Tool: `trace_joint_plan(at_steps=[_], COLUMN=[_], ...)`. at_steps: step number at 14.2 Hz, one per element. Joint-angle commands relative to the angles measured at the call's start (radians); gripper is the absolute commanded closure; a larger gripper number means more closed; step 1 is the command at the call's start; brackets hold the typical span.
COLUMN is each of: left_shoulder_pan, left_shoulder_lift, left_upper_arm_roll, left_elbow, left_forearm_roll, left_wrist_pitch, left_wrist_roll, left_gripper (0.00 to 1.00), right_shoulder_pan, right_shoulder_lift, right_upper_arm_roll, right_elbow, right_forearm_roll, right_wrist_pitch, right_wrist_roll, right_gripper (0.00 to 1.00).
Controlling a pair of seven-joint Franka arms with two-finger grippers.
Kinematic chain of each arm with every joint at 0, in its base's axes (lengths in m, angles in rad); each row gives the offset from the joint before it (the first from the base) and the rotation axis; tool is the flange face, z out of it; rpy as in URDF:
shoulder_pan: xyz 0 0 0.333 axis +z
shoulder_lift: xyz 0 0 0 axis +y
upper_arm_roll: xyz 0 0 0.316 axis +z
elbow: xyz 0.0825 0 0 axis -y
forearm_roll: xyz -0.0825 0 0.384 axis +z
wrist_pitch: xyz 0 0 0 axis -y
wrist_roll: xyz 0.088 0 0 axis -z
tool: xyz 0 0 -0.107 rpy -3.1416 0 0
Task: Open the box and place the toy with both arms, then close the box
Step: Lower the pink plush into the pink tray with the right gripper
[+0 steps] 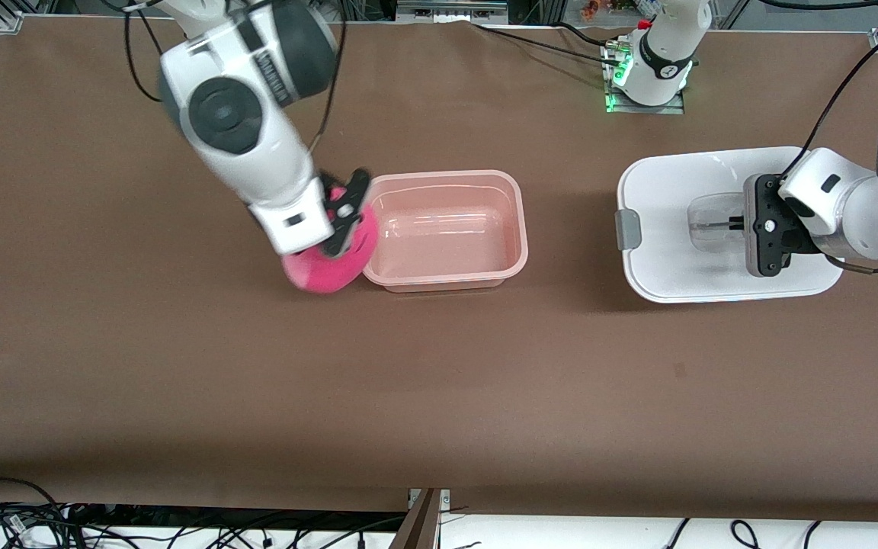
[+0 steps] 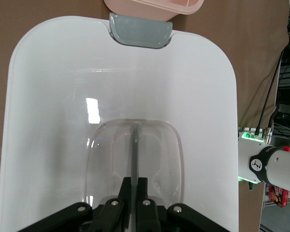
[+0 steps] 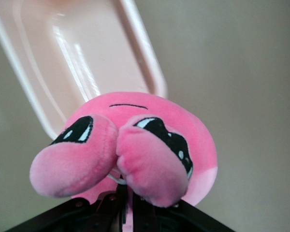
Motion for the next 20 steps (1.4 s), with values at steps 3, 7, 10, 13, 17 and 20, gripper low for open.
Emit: trace_joint_plan(at_steps=[3,7,10,13,17,20], left_shoulder_pan=[-0.01,-0.007,-0.007,-0.007,-0.009,-0.009], left_shoulder_lift=[-0.004,-0.004,-0.004,-0.004,-0.004,-0.004], left_upper_arm_roll=[-0.006,-0.008,-0.008,-0.008,-0.006,-0.008], left_elbow=[0.02,0.02,0.02,0.02,0.02,0.018], left_forearm_roll=[0.025,0.024,0.024,0.024,0.024,0.024], left_wrist_pitch=[-0.01,-0.01,-0.012,-0.01,-0.012,-0.012], left_wrist_roll=[0.026,0.026,0.026,0.026,0.024,0.024], left_gripper=[1.0,1.0,1.0,1.0,1.0,1.0], right_shoulder_pan=[0.109,0.133,0.153,0.162,0.169,0.176], right_shoulder_lift=[0.042,0.083,0.141,0.198,0.273,0.345], right_upper_arm_roll=[0.019,0.019,0.019,0.019,0.019,0.017], right_elbow=[0.034,0.033,0.033,0.033,0.02,0.019], right_forearm_roll=[-0.033,-0.056,-0.094,-0.116,-0.156,-0.16], right_wrist_pitch=[0.004,0.036,0.092,0.153,0.24,0.363], right_wrist_roll=[-0.016,-0.018,0.001,0.027,0.053,0.088], right_gripper=[1.0,1.0,1.0,1.0,0.01,0.0])
